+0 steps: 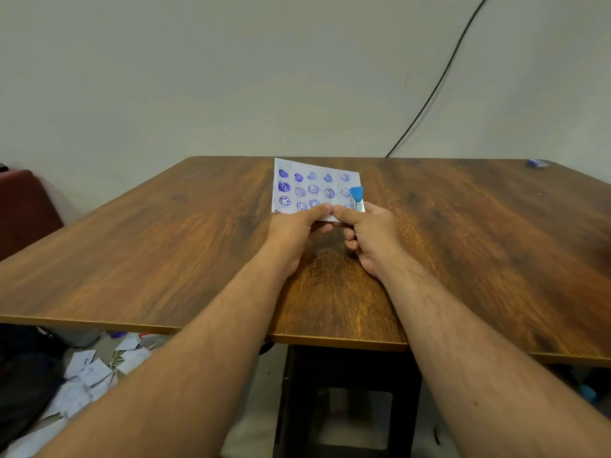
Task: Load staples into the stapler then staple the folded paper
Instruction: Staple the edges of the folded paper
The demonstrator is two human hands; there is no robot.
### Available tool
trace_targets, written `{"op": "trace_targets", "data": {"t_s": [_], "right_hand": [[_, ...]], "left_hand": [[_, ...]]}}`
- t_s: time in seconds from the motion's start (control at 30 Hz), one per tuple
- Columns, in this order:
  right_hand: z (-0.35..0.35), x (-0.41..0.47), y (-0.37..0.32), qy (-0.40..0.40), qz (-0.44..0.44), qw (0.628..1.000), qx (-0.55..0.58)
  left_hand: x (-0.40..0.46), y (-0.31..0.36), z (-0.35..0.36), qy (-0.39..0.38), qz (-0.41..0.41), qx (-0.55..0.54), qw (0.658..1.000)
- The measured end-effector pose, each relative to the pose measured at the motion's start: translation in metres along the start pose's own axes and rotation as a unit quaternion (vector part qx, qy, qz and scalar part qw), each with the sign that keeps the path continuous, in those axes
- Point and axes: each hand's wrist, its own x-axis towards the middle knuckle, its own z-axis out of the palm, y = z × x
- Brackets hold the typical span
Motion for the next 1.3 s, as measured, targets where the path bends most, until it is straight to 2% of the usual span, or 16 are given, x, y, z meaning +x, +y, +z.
{"op": "trace_targets", "data": {"t_s": [0.2,0.37,0.67,0.93,1.3], "right_hand": [[0.001,-0.002,-0.002,0.004,-0.005,1.0,0.027],[0.005,-0.003,-0.004,-0.007,-0.001,1.0,0.016],[0.001,-0.01,-0.008,-0.024,0.003,1.0,0.012],[0.002,-0.006,-0.005,-0.035,-0.001,0.999,0.012],[0.002,-0.007,-0.005,-0.025,-0.013,1.0,0.014]], "left_hand": [[0.004,-0.009,0.018,0.088,0.019,-0.047,0.995],[0.005,-0.015,0.016,0.108,0.064,-0.021,0.992],[0.001,-0.016,0.015,0.056,0.103,-0.019,0.993],[0.004,-0.018,0.015,0.082,0.102,-0.019,0.991],[0.004,-0.018,0.013,0.044,0.103,-0.007,0.994]]}}
